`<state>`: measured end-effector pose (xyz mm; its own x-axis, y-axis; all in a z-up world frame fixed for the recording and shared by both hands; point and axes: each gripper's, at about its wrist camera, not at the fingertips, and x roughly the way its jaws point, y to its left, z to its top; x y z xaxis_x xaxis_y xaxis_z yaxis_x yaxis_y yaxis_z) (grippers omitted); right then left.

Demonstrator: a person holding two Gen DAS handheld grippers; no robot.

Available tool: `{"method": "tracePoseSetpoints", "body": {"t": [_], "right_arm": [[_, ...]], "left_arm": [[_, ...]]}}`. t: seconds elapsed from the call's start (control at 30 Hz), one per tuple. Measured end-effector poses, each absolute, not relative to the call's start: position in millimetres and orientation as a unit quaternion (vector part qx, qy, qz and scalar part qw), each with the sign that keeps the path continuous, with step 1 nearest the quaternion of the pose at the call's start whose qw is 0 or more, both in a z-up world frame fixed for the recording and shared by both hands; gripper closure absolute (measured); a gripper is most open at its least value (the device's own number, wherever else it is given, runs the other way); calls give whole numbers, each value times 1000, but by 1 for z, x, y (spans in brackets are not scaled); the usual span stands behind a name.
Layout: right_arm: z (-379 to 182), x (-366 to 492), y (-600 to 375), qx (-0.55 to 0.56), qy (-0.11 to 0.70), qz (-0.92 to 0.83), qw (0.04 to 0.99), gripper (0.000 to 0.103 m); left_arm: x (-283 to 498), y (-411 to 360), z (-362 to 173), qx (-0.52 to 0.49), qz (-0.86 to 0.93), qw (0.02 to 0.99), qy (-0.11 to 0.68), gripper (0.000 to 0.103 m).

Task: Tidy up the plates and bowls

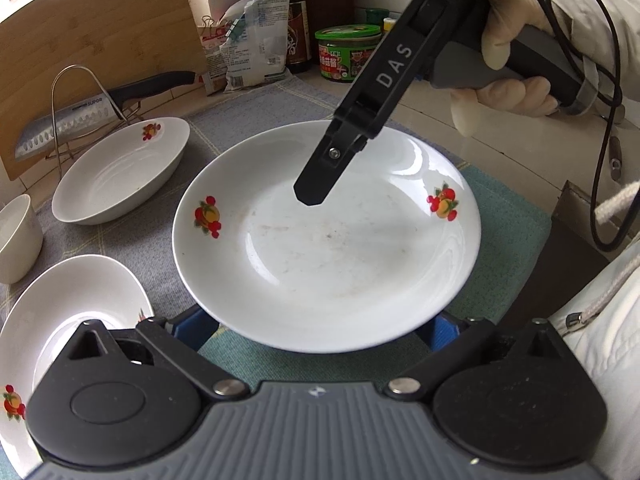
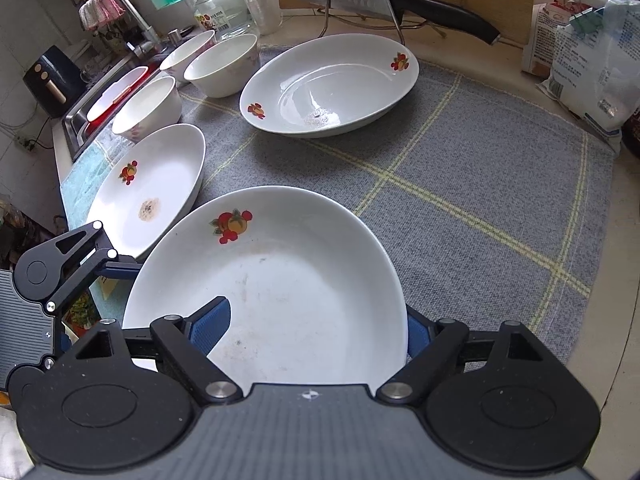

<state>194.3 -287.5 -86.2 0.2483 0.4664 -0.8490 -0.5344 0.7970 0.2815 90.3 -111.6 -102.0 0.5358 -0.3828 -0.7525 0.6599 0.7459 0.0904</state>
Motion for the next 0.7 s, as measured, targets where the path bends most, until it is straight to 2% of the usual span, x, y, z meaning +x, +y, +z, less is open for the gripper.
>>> {"method": "tracePoseSetpoints", "body": {"t": [0.7], "right_arm": [[-71, 216, -351, -14, 486, 241, 840, 12]], "left_arm": [[146, -162, -101, 204, -359, 847, 335, 2]]}}
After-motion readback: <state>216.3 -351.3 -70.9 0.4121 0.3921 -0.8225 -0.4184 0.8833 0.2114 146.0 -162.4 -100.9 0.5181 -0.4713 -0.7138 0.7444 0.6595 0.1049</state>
